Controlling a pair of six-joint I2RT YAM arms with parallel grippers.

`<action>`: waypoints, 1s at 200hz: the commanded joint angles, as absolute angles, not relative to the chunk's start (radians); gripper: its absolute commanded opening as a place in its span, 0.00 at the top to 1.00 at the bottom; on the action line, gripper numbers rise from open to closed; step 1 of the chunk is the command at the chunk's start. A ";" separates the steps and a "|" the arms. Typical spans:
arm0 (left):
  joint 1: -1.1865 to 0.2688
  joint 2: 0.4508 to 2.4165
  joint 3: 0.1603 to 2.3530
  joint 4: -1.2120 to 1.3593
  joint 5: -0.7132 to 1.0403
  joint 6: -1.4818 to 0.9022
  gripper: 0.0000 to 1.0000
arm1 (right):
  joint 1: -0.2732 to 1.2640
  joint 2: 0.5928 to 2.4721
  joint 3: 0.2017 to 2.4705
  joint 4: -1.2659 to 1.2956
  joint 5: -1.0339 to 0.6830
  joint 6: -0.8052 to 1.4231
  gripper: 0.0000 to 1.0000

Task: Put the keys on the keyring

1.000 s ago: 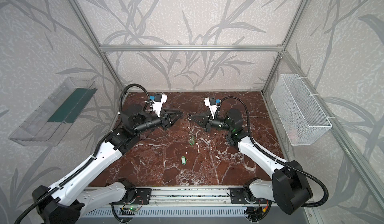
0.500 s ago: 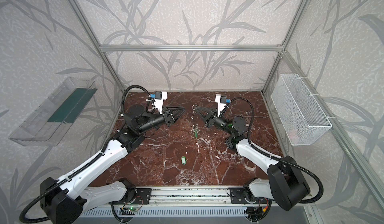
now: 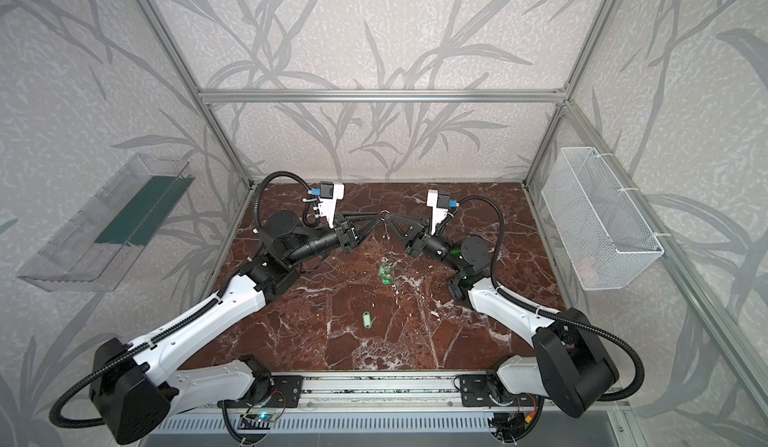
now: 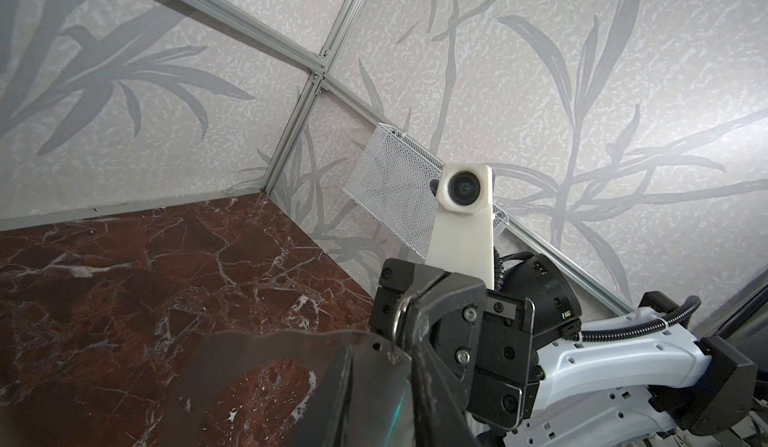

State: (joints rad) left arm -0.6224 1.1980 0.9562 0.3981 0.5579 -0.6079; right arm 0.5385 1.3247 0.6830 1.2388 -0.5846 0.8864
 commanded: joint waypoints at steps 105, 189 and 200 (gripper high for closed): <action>-0.650 1.213 1.012 0.437 0.599 -0.604 1.00 | 0.562 1.319 0.718 1.292 -0.606 0.865 1.00; -0.646 1.165 1.103 0.068 0.581 -0.398 1.00 | 0.462 1.136 0.707 0.862 -0.664 0.679 0.59; -0.646 1.168 1.132 -0.005 0.589 -0.362 1.00 | 0.447 1.107 0.718 0.761 -0.679 0.628 0.58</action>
State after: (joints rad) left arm -0.6453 1.2015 1.0466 0.1452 0.5709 -0.4725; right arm 0.4786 1.1706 0.6853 0.9752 -0.6247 0.7410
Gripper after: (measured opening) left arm 0.048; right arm 0.412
